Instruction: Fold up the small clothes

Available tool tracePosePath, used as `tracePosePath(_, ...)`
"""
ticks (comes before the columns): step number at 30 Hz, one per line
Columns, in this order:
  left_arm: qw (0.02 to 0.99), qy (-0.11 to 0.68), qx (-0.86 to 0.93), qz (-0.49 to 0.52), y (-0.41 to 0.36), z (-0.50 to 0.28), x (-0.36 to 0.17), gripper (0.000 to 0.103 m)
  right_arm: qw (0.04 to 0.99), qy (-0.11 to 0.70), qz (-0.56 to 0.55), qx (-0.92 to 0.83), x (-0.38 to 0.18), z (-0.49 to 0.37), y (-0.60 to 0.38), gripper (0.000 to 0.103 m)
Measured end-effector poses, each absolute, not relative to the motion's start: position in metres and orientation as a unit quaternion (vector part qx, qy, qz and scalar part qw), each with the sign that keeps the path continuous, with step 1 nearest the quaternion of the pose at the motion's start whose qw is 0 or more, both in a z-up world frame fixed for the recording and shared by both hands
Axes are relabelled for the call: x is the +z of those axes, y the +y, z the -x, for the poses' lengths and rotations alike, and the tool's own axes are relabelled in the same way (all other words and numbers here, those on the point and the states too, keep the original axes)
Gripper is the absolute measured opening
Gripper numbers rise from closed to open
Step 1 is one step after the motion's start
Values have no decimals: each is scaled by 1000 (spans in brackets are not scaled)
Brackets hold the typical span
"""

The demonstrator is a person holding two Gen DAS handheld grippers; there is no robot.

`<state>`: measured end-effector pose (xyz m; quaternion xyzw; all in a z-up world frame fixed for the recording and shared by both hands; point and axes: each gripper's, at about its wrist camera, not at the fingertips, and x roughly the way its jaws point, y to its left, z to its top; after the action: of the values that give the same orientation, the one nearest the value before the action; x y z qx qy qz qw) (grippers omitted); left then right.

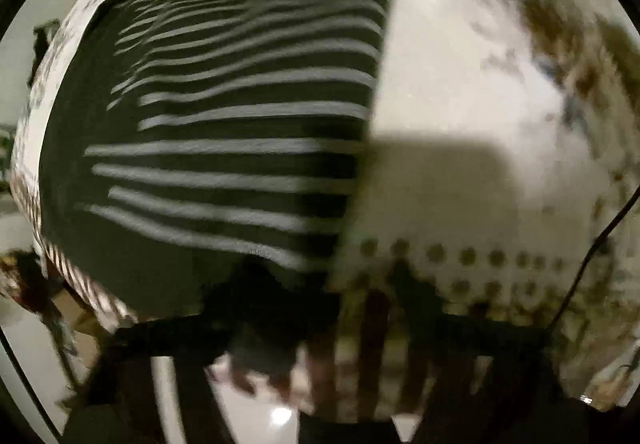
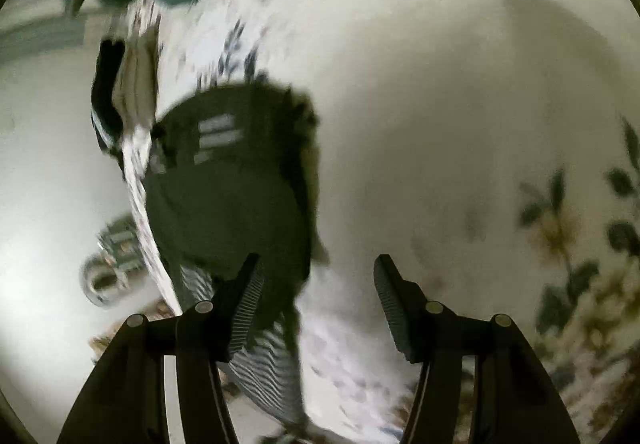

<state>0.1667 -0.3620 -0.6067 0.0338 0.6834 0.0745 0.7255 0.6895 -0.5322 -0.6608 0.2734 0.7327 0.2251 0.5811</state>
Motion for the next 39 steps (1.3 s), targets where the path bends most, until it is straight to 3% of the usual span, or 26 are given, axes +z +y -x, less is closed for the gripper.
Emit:
tracePosePath(2, 732, 673, 91, -48, -363, -175, -609, 20, 581, 724, -297, 223, -674, -707, -525, 59)
tracePosePath(4, 745, 659, 100, -26, -355, -178, -599, 4, 574, 722, -315, 224, -686, -724, -516, 59)
tracePosePath(8, 767, 631, 118, 16, -325, -177, -562, 4, 555, 729, -339, 216, -714, -754, -488, 59)
tracePosePath(9, 771, 624, 122, 28, -314, -177, -549, 4, 551, 730, -348, 205, -720, -759, -481, 41)
tracePosePath(10, 774, 619, 125, 37, -306, -177, -540, 4, 559, 727, -345, 200, -719, -760, -475, 6)
tracePosePath(20, 801, 556, 161, 156, -202, -181, -449, 4, 610, 714, -256, 231, -616, -777, -402, 6)
tracePosePath(29, 788, 536, 171, 250, -89, -164, -448, 4, 647, 690, -206, 250, -508, -772, -254, 5)
tracePosePath(39, 761, 531, 146, 342, 34, -137, -488, 4, 674, 701, -102, 211, -527, -750, -13, 5)
